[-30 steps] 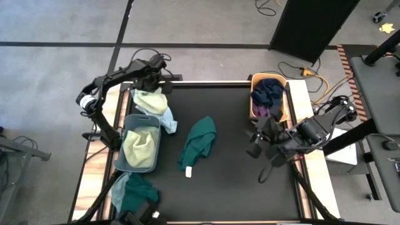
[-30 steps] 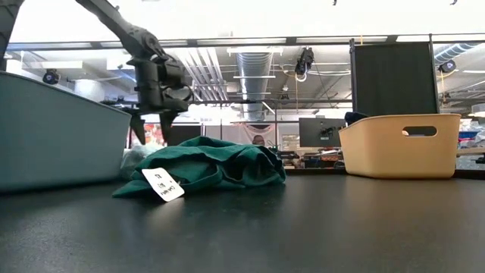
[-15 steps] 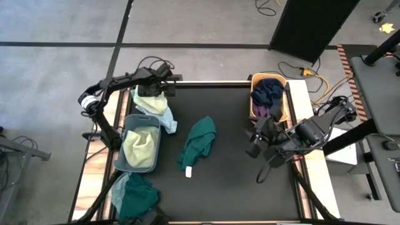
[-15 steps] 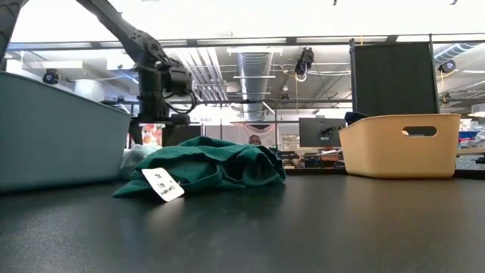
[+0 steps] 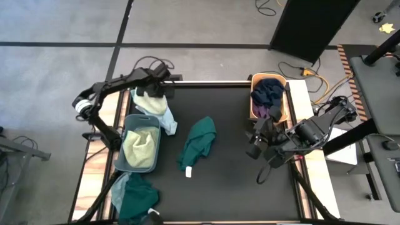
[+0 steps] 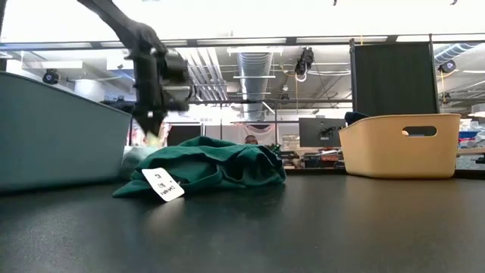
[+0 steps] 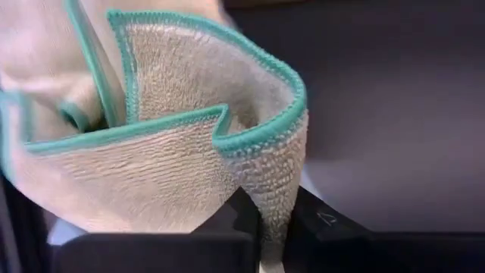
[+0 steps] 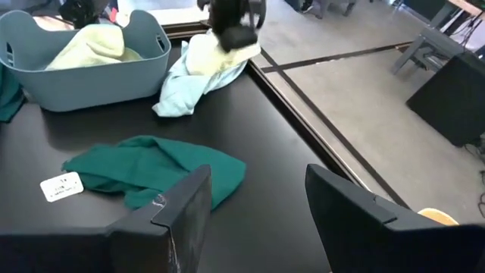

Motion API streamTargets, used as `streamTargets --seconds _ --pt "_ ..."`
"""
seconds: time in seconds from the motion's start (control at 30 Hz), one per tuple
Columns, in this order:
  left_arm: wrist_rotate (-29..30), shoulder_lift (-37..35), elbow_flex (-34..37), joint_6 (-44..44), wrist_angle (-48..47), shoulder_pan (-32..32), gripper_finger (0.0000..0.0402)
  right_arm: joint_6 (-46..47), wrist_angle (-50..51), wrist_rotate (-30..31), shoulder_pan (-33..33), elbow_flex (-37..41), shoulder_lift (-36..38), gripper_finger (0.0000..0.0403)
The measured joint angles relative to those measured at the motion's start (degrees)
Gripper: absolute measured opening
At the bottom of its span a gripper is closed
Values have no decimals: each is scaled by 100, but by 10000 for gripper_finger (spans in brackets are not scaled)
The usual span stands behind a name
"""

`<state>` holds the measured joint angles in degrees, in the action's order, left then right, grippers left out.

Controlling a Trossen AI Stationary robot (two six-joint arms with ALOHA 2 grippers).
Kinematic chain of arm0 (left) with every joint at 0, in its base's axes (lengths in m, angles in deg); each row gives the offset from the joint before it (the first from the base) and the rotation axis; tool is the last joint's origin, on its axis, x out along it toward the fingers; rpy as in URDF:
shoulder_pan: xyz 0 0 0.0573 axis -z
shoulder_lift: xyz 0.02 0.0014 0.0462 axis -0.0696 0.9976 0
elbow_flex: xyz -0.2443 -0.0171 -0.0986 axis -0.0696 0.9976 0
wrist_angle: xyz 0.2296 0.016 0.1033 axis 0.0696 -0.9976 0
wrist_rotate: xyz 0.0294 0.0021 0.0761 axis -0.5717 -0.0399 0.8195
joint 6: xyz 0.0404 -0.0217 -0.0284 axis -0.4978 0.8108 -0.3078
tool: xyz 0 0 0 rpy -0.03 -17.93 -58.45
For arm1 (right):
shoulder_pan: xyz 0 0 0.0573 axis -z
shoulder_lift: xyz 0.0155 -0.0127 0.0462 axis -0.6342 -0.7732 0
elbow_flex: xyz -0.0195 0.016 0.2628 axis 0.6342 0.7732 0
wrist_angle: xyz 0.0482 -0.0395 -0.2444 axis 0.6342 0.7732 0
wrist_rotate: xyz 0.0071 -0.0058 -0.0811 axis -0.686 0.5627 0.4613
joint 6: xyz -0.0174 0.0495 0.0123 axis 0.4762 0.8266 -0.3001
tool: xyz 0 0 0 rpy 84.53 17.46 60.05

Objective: Sort towels by color in basket
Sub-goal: Put the light yellow towel into the blue bin

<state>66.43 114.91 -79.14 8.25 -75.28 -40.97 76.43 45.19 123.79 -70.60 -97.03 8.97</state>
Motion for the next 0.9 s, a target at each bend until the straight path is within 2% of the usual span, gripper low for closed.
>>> streamTargets --seconds 0.27,0.47,0.6,0.77,0.9 --pt "130 -1529 -611 -689 13 483 1 -221 3 0 2 0 0 206" --pt "211 -2701 -1001 -1318 71 1315 0 -335 26 2 4 1 2 206" --pt "210 -3346 -1278 -1651 28 2209 0 -460 35 2 4 2 7 206" --pt "244 -3962 -1685 -1239 -48 3731 0 -520 35 2 4 1 9 206" --pt "731 -4230 -2120 -884 -83 5057 0 -524 35 2 4 2 11 206"
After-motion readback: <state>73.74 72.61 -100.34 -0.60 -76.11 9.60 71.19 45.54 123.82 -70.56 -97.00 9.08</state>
